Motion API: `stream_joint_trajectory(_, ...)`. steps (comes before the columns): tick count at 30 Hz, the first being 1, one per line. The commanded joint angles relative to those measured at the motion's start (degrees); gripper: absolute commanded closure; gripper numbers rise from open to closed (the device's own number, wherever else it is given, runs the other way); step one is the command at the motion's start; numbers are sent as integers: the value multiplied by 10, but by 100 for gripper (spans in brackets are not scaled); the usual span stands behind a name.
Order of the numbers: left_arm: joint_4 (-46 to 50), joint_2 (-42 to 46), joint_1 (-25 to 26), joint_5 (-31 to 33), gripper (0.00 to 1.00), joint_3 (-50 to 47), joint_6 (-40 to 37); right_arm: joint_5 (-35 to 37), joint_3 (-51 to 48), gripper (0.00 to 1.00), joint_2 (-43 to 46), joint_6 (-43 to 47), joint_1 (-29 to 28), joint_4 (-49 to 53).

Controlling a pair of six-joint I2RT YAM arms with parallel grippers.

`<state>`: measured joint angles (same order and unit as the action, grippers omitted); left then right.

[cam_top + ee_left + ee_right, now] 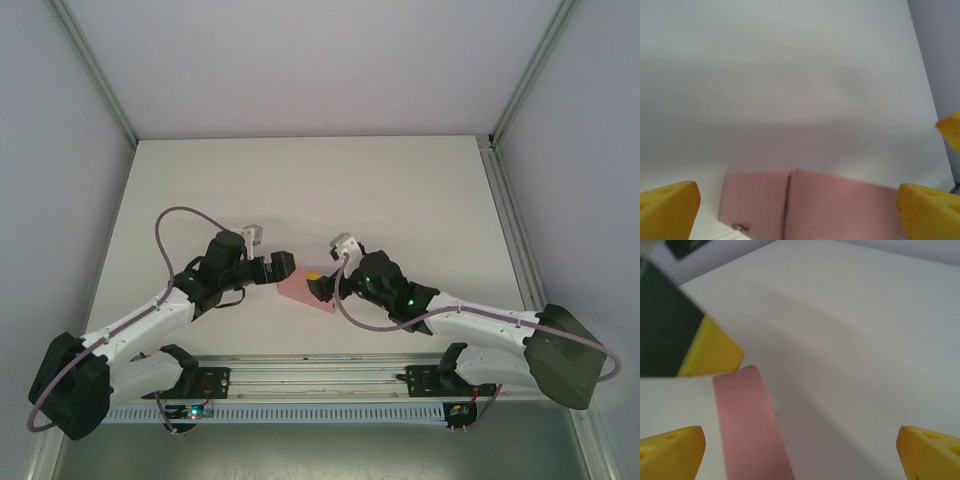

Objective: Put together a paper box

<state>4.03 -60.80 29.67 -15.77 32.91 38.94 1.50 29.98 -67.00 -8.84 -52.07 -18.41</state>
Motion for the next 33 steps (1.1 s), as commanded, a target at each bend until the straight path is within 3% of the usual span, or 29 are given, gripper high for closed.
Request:
stream_joint_trajectory(1,146,23,3,124,0,77,-32,-103,61,2,-19,96,2,153)
stream_joint_trajectory(6,294,-11,-15,257,0,164,-35,-95,135,2,-76,191,1,271)
stream_joint_trajectory(10,296,-20,-41,267,0,156,-39,-113,183,7,-127,221,-3,330)
stream_joint_trajectory(13,287,-16,-58,257,0,140,-34,-86,206,12,-159,227,-9,350)
stream_joint_trajectory(15,287,-12,-66,257,0,133,-33,-57,218,21,-174,230,-9,358)
stream_joint_trajectory(18,289,-6,-73,266,0,129,-33,1,242,49,-186,231,-10,370)
stream_joint_trajectory(19,290,-5,-75,267,0,129,-34,10,250,55,-187,233,-10,375)
stream_joint_trajectory(22,292,2,-77,272,0,127,-38,47,266,59,-183,257,-11,380)
stream_joint_trajectory(28,291,20,-79,283,0,120,-35,300,260,59,-211,381,-29,279)
stream_joint_trajectory(30,293,24,-80,290,0,118,-33,322,241,59,-233,464,-29,210)
stream_joint_trajectory(33,297,30,-80,292,0,115,-33,275,192,61,-253,585,-29,96)
